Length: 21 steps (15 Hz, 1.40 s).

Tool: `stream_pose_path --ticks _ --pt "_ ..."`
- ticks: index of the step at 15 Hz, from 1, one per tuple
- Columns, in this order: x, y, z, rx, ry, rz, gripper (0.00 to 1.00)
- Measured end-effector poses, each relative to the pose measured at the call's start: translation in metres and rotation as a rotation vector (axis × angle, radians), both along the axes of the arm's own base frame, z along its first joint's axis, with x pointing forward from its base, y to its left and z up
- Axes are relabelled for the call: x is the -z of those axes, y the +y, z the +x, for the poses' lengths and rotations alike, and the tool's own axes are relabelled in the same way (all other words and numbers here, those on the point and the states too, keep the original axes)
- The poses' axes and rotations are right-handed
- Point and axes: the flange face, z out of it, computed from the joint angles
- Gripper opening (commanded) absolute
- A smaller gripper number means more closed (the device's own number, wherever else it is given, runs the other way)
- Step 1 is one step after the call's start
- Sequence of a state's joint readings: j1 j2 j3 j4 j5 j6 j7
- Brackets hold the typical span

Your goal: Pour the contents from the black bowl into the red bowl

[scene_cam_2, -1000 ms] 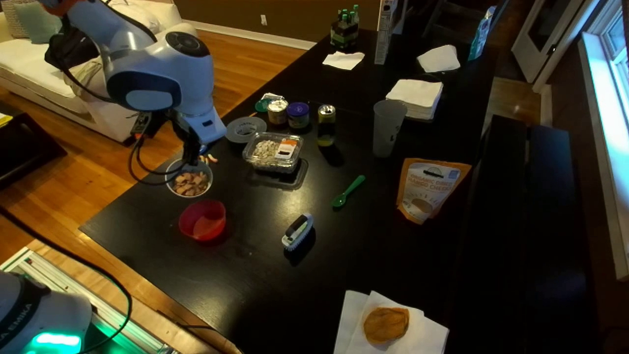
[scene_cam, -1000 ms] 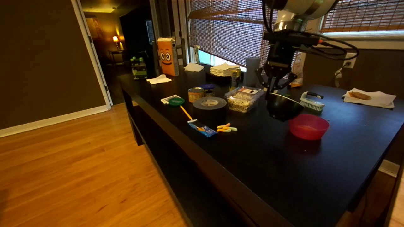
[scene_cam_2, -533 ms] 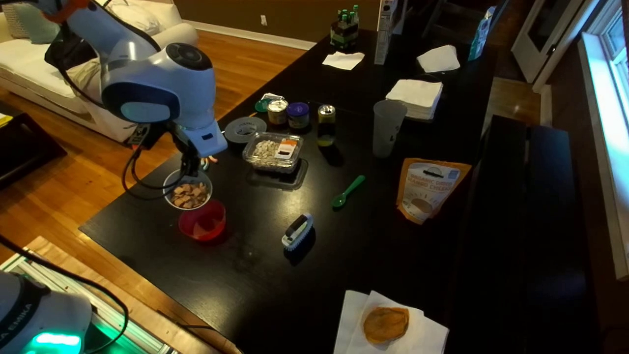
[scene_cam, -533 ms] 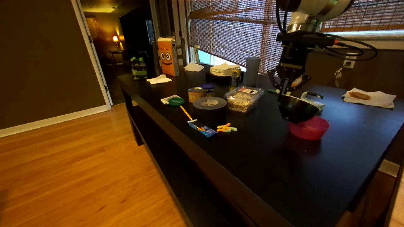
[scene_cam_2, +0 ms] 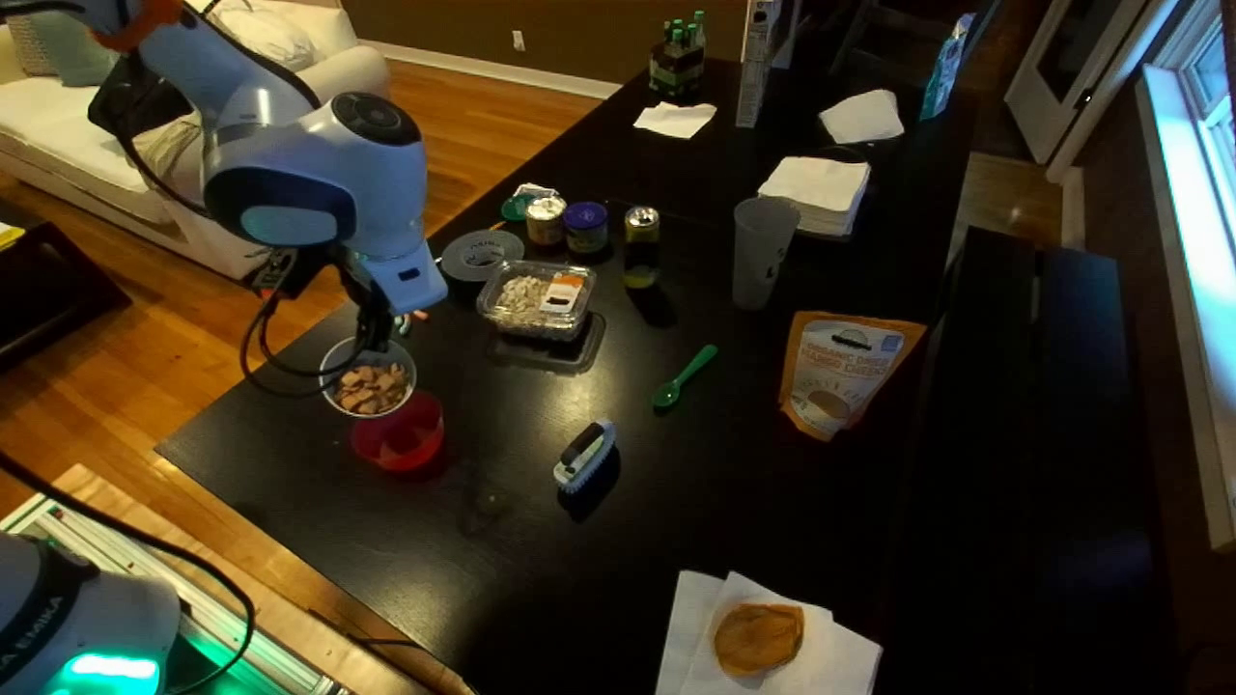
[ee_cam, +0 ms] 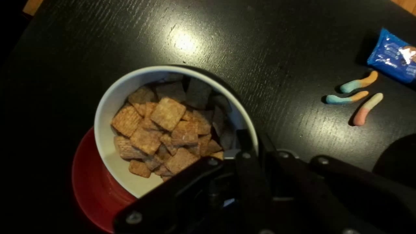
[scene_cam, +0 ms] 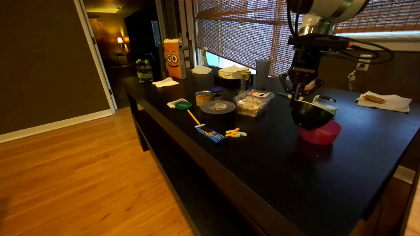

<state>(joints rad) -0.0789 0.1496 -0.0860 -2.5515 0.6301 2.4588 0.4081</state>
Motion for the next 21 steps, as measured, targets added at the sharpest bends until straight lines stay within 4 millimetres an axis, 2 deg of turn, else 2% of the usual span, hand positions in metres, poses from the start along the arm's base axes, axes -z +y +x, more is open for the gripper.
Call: stream_pose_path --ticks 14,21 --pt "0.007 -0.036 -0.026 -0.098 0.029 0.167 0.02" --pt "-0.002 -0.053 -0.026 -0.173 0.022 0.300 0.02"
